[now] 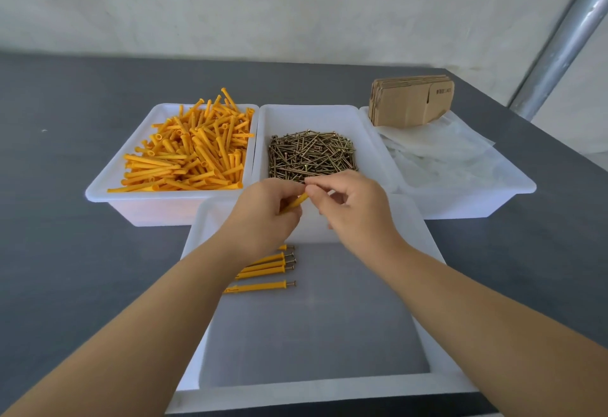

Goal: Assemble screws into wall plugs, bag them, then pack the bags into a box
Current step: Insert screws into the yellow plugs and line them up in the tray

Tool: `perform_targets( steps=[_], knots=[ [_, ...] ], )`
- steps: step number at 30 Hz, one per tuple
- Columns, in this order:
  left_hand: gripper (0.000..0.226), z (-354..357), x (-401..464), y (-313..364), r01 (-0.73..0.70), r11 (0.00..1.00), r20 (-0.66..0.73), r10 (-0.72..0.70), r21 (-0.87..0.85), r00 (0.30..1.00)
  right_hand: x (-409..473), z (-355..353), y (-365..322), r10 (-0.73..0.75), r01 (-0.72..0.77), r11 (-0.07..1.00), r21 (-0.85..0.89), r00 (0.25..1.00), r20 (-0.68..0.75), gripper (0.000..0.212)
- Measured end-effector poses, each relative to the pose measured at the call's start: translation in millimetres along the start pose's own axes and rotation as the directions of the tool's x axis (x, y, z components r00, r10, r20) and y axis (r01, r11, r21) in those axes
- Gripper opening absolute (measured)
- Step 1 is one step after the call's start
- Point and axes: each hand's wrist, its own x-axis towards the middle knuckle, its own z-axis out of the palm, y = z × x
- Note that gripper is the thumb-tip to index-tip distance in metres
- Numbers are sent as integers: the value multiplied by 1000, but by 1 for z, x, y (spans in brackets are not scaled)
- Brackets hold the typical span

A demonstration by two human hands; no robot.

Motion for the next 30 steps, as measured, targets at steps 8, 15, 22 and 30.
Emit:
perform_targets(
  steps=[8,15,22,30],
  knots=[
    [27,2,-2,0,59,998,-10,-59,-18,998,-3,2,2,-16,17,1000,-3,997,82,31],
    [26,0,-3,7,234,956,9,-236,-178,972,-5,0,3,31,-39,998,57,992,126,16],
    [29,-8,-3,8,-71,979,-368,140,193,919,-17,12,2,118,-125,992,-16,874,472,20],
    [16,-10,-3,-3,21,990,-453,46,143,890,-40,38,5,36,335,820,-465,779,625,3]
  ],
)
